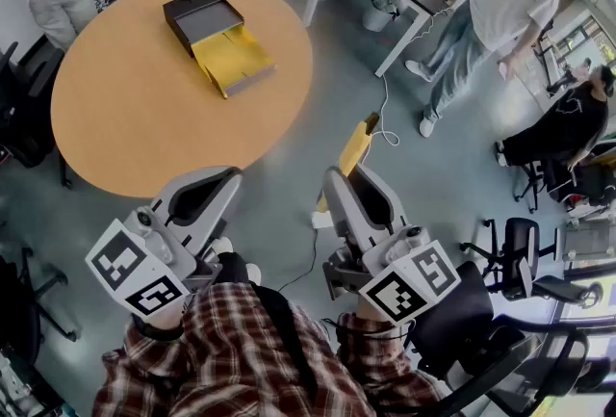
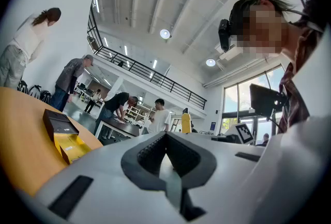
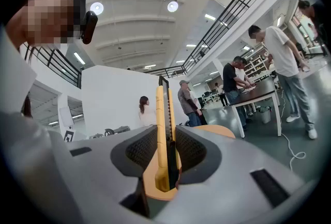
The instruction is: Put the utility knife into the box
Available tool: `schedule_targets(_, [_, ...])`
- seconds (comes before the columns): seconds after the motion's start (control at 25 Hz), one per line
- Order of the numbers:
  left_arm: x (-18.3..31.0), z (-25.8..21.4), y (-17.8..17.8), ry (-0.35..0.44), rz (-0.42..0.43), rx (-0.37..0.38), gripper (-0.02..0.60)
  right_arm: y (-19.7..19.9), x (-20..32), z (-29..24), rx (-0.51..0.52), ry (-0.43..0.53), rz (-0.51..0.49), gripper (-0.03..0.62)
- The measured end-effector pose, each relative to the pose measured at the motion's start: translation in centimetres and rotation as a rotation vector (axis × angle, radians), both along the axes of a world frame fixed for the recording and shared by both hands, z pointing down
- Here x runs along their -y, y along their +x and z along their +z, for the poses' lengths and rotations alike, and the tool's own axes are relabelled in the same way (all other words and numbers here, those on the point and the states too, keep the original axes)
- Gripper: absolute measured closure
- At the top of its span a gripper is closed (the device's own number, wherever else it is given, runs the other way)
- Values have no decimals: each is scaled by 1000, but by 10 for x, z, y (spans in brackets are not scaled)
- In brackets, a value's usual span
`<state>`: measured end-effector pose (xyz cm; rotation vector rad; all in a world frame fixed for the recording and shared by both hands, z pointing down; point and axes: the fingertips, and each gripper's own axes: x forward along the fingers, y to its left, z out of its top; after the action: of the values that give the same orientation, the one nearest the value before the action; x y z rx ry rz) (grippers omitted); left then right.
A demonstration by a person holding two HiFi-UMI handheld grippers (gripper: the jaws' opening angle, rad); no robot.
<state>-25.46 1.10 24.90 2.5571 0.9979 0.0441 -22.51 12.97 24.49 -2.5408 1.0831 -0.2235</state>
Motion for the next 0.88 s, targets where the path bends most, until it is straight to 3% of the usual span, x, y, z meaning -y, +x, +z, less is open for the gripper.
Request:
schedule_targets(0.24, [4,-1,32,5,-10,13,571,29,1,4,23,-2,-10,476])
schedule_targets(0.68, [32,7,172,-25,-6,-5,571,169,39,7,10,-56,-40,476])
schedule_targets(0.88, [50,9,219,-40,-18,-4,571,216,62,10,20,-65,-67,476])
